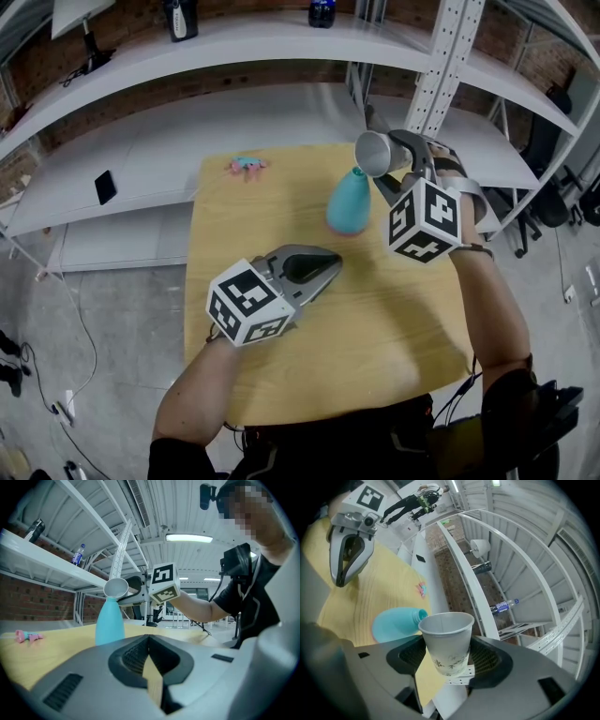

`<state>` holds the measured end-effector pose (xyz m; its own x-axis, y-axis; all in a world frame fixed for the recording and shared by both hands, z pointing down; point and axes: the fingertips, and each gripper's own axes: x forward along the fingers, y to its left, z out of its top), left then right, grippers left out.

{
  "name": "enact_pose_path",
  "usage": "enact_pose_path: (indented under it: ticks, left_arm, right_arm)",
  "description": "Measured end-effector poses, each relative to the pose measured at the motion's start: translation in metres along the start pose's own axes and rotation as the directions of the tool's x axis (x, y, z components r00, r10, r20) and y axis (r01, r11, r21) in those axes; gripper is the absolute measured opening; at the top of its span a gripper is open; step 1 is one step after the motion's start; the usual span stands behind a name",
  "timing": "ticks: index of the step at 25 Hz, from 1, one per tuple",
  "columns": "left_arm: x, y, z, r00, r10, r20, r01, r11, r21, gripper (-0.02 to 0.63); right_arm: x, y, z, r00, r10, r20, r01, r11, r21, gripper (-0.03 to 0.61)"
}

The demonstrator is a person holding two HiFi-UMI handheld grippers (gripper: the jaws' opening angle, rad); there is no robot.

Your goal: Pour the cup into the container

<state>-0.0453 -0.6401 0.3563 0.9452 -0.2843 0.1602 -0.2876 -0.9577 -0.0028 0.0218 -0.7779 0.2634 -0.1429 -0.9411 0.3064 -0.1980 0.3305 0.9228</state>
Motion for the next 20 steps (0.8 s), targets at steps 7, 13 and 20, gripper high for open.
enact_pose_path:
  ticks: [7,13,20]
  left_arm:
    - [0.000,0.000,0.001,1.000,0.003,0.007,-0.003,1.000,-0.004,0.002]
    - [0.001,0.001,0.002,1.000,0.007,0.006,-0.007,1.000,-0.003,0.002]
    - [-0.002,0.005,0.001,1.000,0.031,-0.008,-0.031,0.999,-0.011,0.002]
  right_arm:
    - [-0.001,0.001,-0.006,0.993,0.052,0.109,-0.082,0.953,0.291,0.296]
    - [-0.003,0.009,-0.039,0.970,0.089,0.226,-0.207,0.792,0.574,0.296]
    - [0.003,0.034,-0.089,0.953,0.089,0.290,-0.293,0.517,0.804,0.297]
